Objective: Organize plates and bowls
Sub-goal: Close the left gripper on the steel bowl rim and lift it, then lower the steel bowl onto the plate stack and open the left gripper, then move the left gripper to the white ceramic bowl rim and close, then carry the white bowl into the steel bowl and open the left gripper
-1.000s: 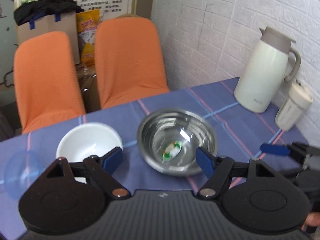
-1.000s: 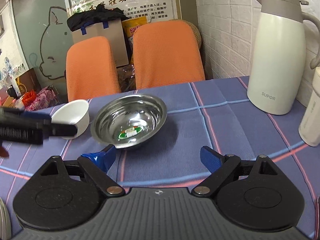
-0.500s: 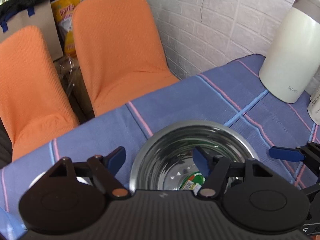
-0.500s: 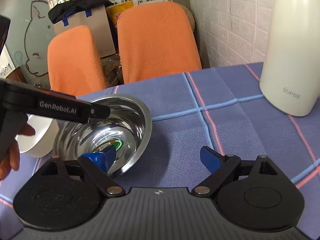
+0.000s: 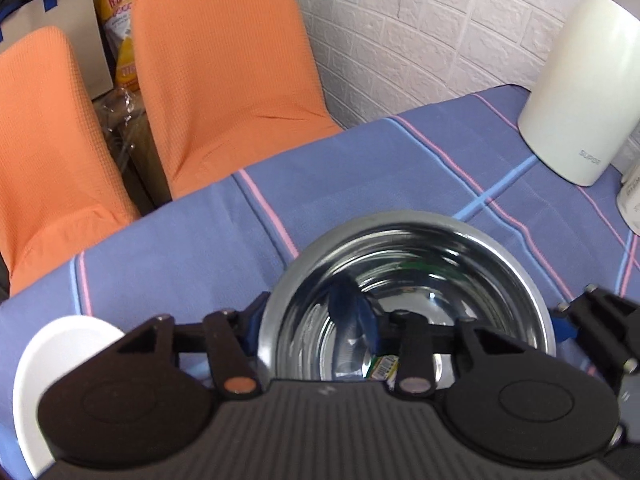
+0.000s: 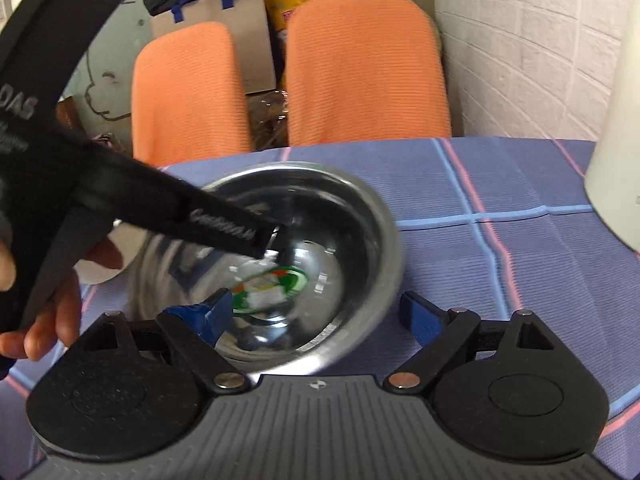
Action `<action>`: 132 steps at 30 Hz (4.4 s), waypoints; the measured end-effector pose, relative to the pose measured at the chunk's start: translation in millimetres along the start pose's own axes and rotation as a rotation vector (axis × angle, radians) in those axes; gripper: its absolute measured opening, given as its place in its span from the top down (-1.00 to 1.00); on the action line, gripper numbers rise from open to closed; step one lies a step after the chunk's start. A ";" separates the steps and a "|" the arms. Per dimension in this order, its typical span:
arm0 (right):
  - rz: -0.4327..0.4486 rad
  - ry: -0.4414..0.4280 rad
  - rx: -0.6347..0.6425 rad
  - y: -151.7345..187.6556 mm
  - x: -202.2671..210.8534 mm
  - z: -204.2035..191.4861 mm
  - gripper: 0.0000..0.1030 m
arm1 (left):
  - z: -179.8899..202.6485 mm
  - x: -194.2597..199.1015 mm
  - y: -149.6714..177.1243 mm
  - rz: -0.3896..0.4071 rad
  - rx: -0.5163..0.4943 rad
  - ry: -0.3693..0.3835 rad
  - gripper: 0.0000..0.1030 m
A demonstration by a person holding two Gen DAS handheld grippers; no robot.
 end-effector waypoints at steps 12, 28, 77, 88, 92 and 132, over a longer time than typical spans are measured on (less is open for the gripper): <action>-0.020 -0.010 -0.016 9.5 51.6 -19.0 -0.54 | 24.0 53.2 37.0 -0.018 -0.041 0.033 0.29; -0.014 -0.070 0.036 97.2 157.0 -128.3 -0.55 | 20.6 168.8 202.7 -0.007 -0.047 -0.014 0.28; 0.044 -0.051 0.127 -11.2 126.5 -107.0 -0.53 | -139.8 195.5 72.8 0.231 0.196 -0.148 -0.89; -0.105 -0.106 0.330 -37.6 13.4 -115.3 -0.53 | -135.5 86.6 12.0 0.121 0.009 -0.194 -0.90; -0.134 -0.118 0.364 -40.0 -15.6 -118.8 -0.53 | -139.1 66.6 9.0 0.090 0.002 -0.196 -0.90; 0.102 -0.096 0.464 -45.1 18.5 -151.8 -0.47 | -111.9 108.3 44.4 0.186 0.032 -0.080 0.18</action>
Point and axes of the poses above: each gripper's, at about its wrist camera, not at the fingertips, and x roughly against the way its jaws point, z to its right, y to its underside, the point moved 7 cm from there along -x, roughly the way its jaws point, and after that the axes turned 10 degrees about x, right-handed, at the moved point
